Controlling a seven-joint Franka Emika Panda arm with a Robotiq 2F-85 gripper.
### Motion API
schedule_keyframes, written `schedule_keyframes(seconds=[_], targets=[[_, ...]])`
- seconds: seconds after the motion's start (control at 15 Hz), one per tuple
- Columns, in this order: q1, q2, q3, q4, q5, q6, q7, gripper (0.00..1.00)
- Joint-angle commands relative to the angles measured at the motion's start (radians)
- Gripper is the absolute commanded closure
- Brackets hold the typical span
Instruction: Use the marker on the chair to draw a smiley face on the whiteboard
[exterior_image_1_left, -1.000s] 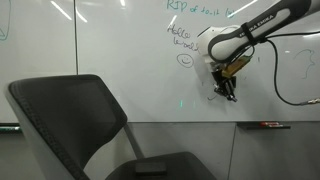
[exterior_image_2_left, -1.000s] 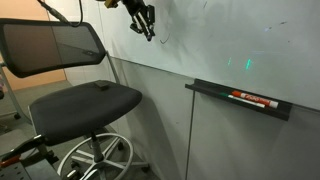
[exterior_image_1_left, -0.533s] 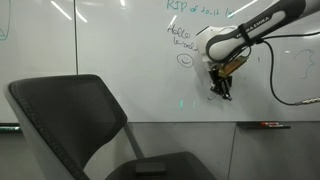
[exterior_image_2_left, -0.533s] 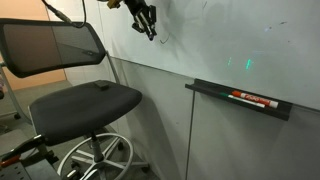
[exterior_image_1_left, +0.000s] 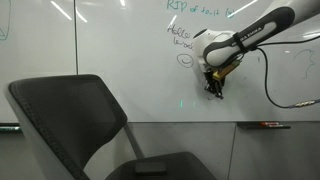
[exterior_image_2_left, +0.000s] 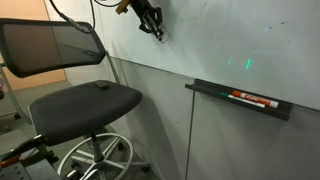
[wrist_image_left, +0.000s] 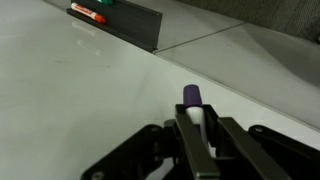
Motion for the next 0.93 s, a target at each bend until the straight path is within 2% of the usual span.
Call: schedule_keyframes(seconds=[0.0, 0.87], targets=[[0.010, 0.035, -0.024, 0.071, -0.036, 0.025, 0.033, 0.92], [0.001, 0.049, -0.026, 0.038, -0.026, 0.025, 0.072, 0.92]])
